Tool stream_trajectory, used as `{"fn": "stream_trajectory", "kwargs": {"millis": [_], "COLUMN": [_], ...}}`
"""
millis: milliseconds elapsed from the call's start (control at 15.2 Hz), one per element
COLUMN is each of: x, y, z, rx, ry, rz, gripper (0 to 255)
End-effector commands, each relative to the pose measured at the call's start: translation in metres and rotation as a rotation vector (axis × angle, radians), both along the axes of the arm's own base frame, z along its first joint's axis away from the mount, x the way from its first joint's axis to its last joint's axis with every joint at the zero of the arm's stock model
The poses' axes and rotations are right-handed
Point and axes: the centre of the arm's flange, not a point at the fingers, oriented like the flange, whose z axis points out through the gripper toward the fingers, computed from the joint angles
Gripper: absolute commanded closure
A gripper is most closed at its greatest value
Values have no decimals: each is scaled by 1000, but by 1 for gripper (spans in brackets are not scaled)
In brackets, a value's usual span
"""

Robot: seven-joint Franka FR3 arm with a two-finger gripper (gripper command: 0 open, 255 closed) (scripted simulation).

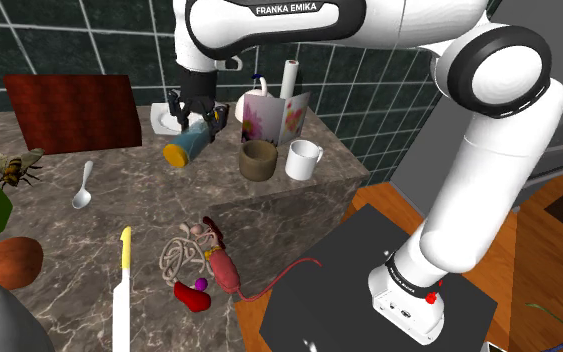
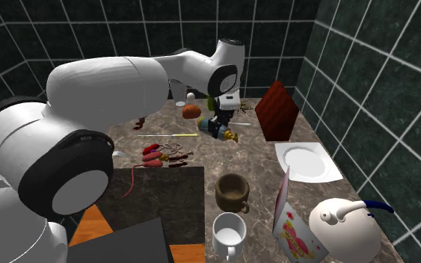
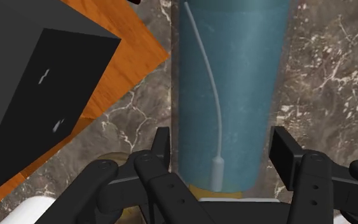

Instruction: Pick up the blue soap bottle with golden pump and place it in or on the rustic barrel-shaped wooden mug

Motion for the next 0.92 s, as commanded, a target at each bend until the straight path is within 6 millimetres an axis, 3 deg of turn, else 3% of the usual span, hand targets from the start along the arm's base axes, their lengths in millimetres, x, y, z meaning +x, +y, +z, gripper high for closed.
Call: {"fn": "stream_trajectory", "kwargs": {"millis": [0,858], "x": [-4,-18], "y": [-27,-198], "z": [3,5], "rx": [0,0], "ry": [0,0], "rz": [1,1], "gripper": [255,255]}}
